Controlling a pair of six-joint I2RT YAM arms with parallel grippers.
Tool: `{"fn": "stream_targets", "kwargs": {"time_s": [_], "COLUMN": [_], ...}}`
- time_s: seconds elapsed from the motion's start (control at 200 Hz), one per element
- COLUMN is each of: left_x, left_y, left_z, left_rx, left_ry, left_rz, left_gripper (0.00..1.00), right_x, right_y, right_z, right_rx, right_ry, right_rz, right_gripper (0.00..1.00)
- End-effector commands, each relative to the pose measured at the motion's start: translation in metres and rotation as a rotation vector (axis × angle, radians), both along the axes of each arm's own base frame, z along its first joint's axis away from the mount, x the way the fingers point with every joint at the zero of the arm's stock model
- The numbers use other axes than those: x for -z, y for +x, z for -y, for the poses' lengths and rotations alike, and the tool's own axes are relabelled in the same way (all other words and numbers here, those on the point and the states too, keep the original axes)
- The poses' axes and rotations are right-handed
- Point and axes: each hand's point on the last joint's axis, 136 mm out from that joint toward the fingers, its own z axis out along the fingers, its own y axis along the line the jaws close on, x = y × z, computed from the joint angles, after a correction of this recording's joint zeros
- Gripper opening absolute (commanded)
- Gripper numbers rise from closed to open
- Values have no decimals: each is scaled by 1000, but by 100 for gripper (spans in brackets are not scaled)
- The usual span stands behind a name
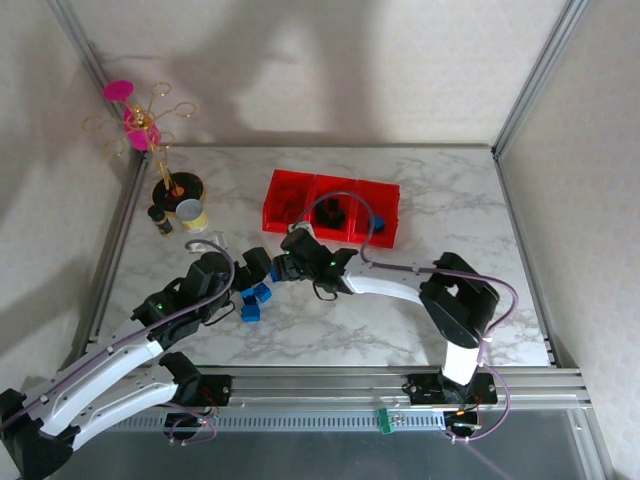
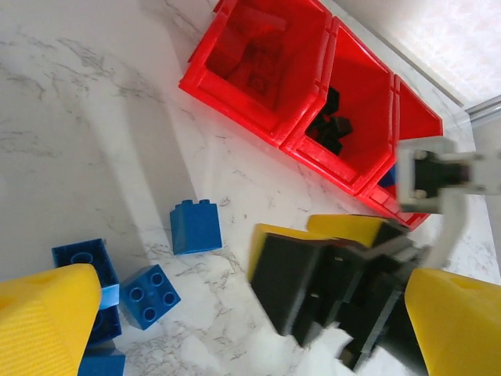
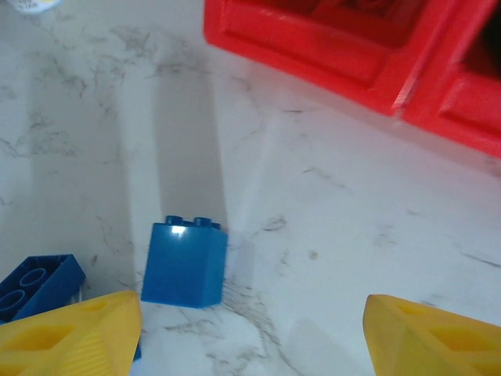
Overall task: Sort the legos into containers by color
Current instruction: Pick up the lego from the center of the table.
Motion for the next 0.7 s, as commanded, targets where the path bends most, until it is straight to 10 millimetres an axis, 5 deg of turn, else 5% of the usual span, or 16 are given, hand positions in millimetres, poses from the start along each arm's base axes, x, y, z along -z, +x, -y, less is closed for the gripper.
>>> {"fn": "stream_targets", "kwargs": {"time_s": [0.0,0.255,0.691], "left_x": [6,7,7], "left_y": [-6,-12,-10], "left_z": [-18,-33,-33], "left_rx": [-71,-123,-125], "left_ry": [27,30,39], "left_rz": [-13,-3,6], "left_gripper": [100,100,100], "right_x": [-5,28,58], "right_y": [-4,2,11], "right_z": [-32,-48,-47], "right_rx": [-36,-25,-3], "right_ry": [42,0,-96], "right_rz": [12,-20,-20], "right_gripper": [76,75,51]}}
